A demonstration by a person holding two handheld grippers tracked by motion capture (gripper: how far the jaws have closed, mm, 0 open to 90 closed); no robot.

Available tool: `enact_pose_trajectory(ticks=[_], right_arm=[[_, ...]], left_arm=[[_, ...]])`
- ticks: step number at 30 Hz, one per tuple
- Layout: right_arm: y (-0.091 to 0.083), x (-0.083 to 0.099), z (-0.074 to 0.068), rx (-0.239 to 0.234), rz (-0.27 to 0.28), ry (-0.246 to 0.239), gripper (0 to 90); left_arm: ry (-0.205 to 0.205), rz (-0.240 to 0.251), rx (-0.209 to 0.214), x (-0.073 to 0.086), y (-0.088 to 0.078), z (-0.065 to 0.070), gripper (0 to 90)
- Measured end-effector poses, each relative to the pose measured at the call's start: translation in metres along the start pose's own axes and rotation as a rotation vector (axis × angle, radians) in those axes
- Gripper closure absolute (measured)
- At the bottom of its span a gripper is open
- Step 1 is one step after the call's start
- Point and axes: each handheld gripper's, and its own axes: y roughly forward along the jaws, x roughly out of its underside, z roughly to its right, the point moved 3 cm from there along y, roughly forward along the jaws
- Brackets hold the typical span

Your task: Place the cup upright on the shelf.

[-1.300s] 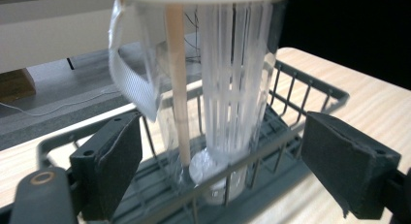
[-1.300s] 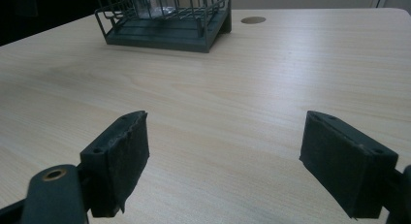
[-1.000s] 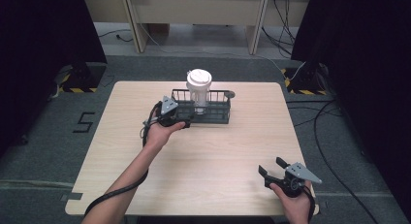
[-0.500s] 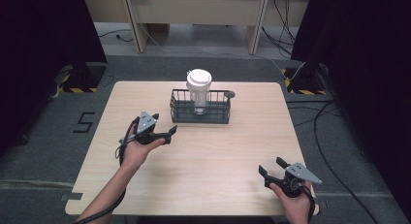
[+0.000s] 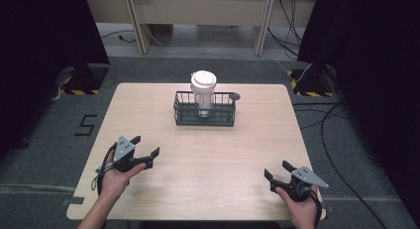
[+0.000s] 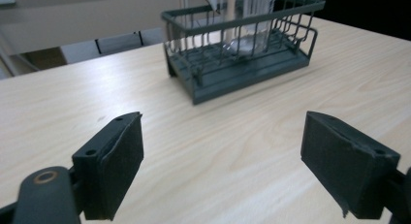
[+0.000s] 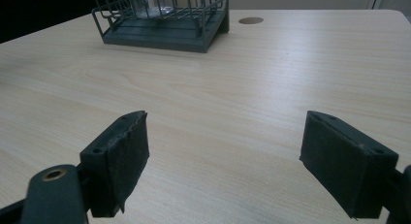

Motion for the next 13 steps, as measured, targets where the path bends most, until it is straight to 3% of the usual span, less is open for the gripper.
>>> enact_pose_trajectory(ticks=[4,8,13], right_arm=[[0.000,0.000,-0.001,-0.001,-0.002,0.003,18.1],[0.000,0.000,-0.001,0.001,-0.003,0.001,18.1],[0.000,0.000,-0.001,-0.002,-0.003,0.002,17.7]], left_arm=[[-0.017,0.001,-0.029,0.015,-0.018,-0.008,15.0],[-0.064,0.001,-0.051,0.030,-0.028,-0.007,15.7],[-0.080,0.018,-0.055,0.032,-0.030,-0.003,15.4]])
